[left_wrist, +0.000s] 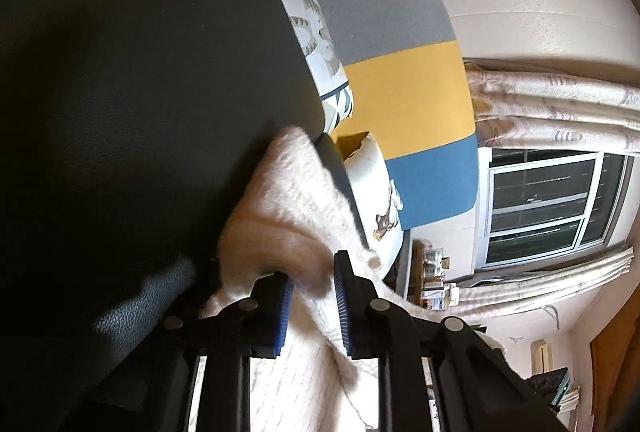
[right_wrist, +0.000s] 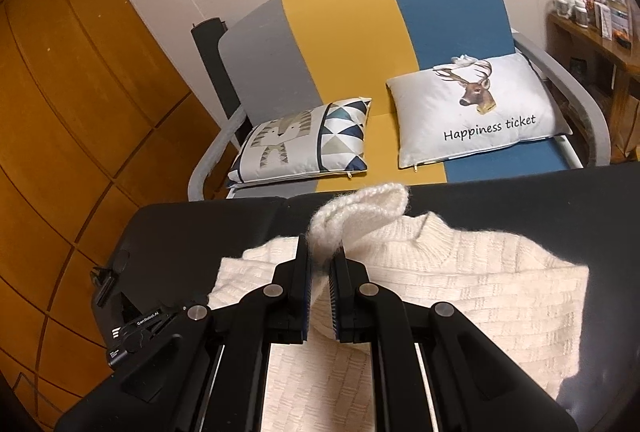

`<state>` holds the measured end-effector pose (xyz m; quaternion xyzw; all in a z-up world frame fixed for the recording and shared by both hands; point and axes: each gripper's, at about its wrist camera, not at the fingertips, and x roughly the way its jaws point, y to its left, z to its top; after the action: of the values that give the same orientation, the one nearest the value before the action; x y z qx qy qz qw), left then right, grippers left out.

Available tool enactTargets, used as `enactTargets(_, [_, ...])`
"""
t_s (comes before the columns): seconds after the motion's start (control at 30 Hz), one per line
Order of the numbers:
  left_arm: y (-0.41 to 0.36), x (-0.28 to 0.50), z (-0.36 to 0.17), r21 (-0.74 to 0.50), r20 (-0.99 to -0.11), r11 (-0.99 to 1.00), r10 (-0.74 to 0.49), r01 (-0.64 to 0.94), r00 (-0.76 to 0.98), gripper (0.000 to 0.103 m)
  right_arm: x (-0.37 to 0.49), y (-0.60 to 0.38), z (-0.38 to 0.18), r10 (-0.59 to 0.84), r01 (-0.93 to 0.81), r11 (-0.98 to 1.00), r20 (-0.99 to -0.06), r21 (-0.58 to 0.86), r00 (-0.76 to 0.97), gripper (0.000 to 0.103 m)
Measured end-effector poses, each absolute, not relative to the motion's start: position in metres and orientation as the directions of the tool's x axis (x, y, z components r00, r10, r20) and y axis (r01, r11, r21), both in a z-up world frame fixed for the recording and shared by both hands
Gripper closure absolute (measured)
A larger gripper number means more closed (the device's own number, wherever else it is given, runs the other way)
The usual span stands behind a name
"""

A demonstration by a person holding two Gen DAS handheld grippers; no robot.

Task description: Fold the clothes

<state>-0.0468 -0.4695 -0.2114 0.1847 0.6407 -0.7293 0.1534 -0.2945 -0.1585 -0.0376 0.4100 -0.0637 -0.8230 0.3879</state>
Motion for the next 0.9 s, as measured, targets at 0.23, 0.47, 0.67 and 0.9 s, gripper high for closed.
enactTargets(0.23, [-0.452, -0.044, -0.215, -0.881, -0.459, -0.158, 0.047, 0.447, -0.887, 0.089, -0.298, -0.146, -0.047, -0.672, 0.57, -0.71, -0.639, 0.413, -0.374, 0.094])
enactTargets(0.47, [-0.438, -0.054, -0.213, -0.835, -0.517, -0.254, 0.063, 0.487, -0.854, 0.094, -0.31, -0.126, -0.067, -0.636, 0.517, -0.75, -0.664, 0.412, -0.394, 0.094])
enactTargets(0.67, [-0.437, -0.054, -0.228, -0.818, -0.557, -0.216, 0.073, 0.533, -0.827, 0.094, -0.322, -0.103, -0.109, -0.605, 0.446, -0.781, -0.709, 0.438, -0.363, 0.094])
enactTargets(0.9, [-0.425, -0.058, -0.228, -0.808, -0.563, -0.27, 0.091, 0.524, -0.822, 0.091, -0.335, -0.07, -0.165, -0.595, 0.332, -0.799, -0.737, 0.501, -0.319, 0.094])
